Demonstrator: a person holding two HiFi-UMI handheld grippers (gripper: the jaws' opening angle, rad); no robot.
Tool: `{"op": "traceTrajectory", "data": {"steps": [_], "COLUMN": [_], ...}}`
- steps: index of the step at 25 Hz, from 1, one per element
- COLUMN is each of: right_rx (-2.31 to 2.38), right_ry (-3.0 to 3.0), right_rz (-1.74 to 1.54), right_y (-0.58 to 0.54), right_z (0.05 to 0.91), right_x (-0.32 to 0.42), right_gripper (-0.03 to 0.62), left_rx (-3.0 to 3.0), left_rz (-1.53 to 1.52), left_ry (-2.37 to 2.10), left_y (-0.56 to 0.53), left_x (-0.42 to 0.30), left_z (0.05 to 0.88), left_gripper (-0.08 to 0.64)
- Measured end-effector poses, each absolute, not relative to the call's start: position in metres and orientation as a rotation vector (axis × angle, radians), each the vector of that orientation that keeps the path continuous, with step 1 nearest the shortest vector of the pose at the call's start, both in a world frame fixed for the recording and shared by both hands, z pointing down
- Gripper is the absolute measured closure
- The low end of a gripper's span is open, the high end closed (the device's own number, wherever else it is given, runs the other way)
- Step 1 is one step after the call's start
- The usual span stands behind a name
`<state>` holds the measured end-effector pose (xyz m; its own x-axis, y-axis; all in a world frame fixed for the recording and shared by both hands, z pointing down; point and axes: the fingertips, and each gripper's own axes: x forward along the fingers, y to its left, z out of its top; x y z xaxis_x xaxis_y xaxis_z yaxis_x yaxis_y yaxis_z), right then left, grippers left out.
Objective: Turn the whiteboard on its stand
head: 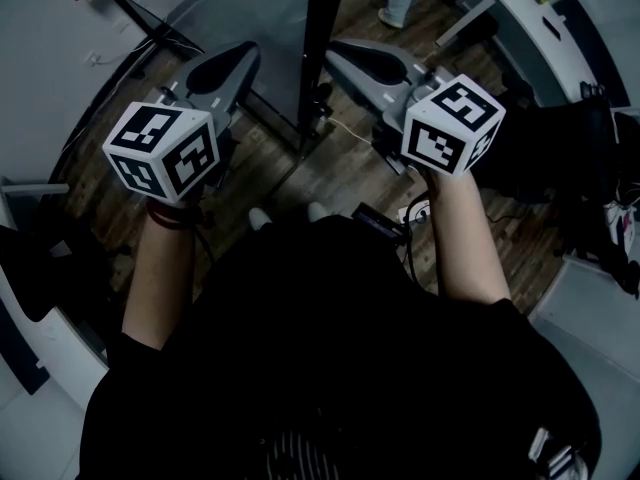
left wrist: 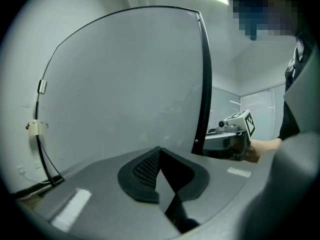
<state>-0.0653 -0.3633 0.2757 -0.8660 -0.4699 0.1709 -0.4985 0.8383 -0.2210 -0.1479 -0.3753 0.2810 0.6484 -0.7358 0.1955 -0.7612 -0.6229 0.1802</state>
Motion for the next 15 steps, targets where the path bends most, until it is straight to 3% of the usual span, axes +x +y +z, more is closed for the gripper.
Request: {"op": "traceTrajectory", "data": {"steps": [15], "right_rx": [0.851], "right_ry": [-2.984], "right_rz": [0.441], "right_y": [-0.357], "right_z": [0.254], "right_x": [-0.048], "right_gripper": [0.414], "left_rx": [2.613], "left_rz": [0.165], "left_ry": [-1.169], "left_y": [-0.372], "left_x": [-0.141], "left_z": [0.293], "left_gripper": [0.555]}}
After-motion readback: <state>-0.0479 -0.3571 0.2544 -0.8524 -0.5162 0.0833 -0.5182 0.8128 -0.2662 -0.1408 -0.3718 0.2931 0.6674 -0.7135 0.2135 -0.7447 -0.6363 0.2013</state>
